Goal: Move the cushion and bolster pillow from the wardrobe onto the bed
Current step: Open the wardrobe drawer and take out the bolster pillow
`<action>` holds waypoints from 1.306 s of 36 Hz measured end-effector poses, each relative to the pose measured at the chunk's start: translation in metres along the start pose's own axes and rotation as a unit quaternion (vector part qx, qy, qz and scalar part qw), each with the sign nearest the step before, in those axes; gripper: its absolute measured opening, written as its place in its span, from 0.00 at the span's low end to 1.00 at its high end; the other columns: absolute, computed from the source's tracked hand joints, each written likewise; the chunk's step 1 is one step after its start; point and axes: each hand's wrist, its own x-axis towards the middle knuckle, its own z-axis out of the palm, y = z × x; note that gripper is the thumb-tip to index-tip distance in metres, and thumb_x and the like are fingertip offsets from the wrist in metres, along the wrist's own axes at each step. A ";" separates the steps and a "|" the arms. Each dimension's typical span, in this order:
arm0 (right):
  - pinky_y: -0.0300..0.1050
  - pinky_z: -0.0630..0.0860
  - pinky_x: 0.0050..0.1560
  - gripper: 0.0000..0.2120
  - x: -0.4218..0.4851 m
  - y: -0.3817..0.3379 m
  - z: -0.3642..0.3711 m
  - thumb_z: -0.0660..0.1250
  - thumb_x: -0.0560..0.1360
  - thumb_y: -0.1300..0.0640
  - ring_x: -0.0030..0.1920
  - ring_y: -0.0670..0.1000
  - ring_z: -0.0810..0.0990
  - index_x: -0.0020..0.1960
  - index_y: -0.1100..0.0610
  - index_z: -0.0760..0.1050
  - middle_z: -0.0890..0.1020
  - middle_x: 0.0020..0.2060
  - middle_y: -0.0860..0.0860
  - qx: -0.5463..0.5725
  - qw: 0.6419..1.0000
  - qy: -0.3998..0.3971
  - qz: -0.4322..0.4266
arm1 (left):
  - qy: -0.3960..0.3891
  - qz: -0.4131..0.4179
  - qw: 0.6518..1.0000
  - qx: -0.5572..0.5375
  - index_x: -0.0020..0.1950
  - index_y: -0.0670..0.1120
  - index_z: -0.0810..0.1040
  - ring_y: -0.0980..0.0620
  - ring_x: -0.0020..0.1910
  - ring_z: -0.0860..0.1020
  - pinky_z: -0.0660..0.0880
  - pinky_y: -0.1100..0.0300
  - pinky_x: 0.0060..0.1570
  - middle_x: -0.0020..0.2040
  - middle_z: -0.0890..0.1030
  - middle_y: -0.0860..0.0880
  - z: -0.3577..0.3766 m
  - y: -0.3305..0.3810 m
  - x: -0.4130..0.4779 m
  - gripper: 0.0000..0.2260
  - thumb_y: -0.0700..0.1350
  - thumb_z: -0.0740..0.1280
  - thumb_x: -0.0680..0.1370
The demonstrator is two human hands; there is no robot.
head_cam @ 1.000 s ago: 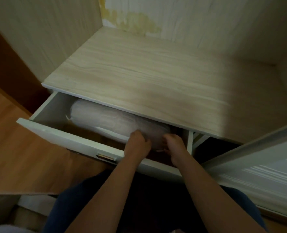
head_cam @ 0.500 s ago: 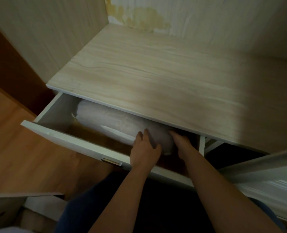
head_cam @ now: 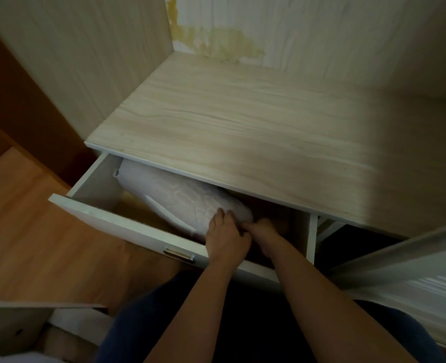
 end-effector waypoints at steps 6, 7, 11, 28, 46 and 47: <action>0.31 0.71 0.23 0.08 -0.021 -0.021 -0.006 0.67 0.71 0.60 0.32 0.47 0.78 0.46 0.66 0.78 0.81 0.37 0.56 -0.027 0.997 -0.029 -0.072 | 0.066 0.060 0.995 0.046 0.76 0.45 0.52 0.46 0.76 0.46 0.52 0.49 0.73 0.78 0.47 0.42 -0.002 -0.009 -0.019 0.37 0.53 0.66 0.73; 0.32 0.71 0.25 0.05 -0.027 -0.025 -0.005 0.67 0.71 0.60 0.32 0.47 0.77 0.40 0.62 0.78 0.80 0.33 0.54 -0.036 0.995 -0.032 -0.083 | 0.078 0.065 0.994 0.046 0.76 0.45 0.51 0.46 0.76 0.46 0.52 0.49 0.73 0.78 0.47 0.43 -0.004 -0.010 -0.022 0.38 0.54 0.67 0.72; 0.38 0.68 0.28 0.10 -0.051 -0.034 -0.005 0.65 0.70 0.61 0.30 0.48 0.75 0.30 0.57 0.73 0.77 0.29 0.52 -0.059 0.990 -0.026 -0.129 | 0.094 0.082 0.991 0.038 0.76 0.45 0.51 0.47 0.77 0.46 0.52 0.46 0.72 0.78 0.48 0.43 -0.018 -0.008 -0.035 0.42 0.56 0.69 0.70; 0.51 0.72 0.45 0.08 -0.161 -0.044 -0.017 0.63 0.71 0.58 0.45 0.60 0.78 0.36 0.60 0.73 0.76 0.37 0.60 -0.109 0.961 0.004 -0.255 | 0.146 0.139 0.971 -0.128 0.73 0.42 0.60 0.51 0.74 0.58 0.52 0.64 0.69 0.75 0.61 0.45 -0.072 0.018 -0.124 0.41 0.52 0.75 0.66; 0.44 0.63 0.33 0.19 -0.257 0.026 -0.042 0.63 0.71 0.57 0.28 0.50 0.67 0.23 0.54 0.64 0.67 0.20 0.48 -0.095 0.935 0.080 -0.331 | 0.009 0.108 0.909 -0.402 0.65 0.56 0.69 0.57 0.70 0.63 0.62 0.53 0.71 0.72 0.66 0.55 -0.084 0.027 -0.232 0.17 0.46 0.64 0.77; 0.44 0.63 0.32 0.18 -0.263 0.029 -0.042 0.63 0.71 0.57 0.28 0.50 0.67 0.24 0.54 0.64 0.67 0.22 0.49 -0.096 0.934 0.084 -0.335 | 0.004 0.096 0.902 -0.422 0.65 0.56 0.70 0.57 0.70 0.64 0.63 0.55 0.70 0.72 0.66 0.56 -0.084 0.027 -0.236 0.17 0.46 0.64 0.77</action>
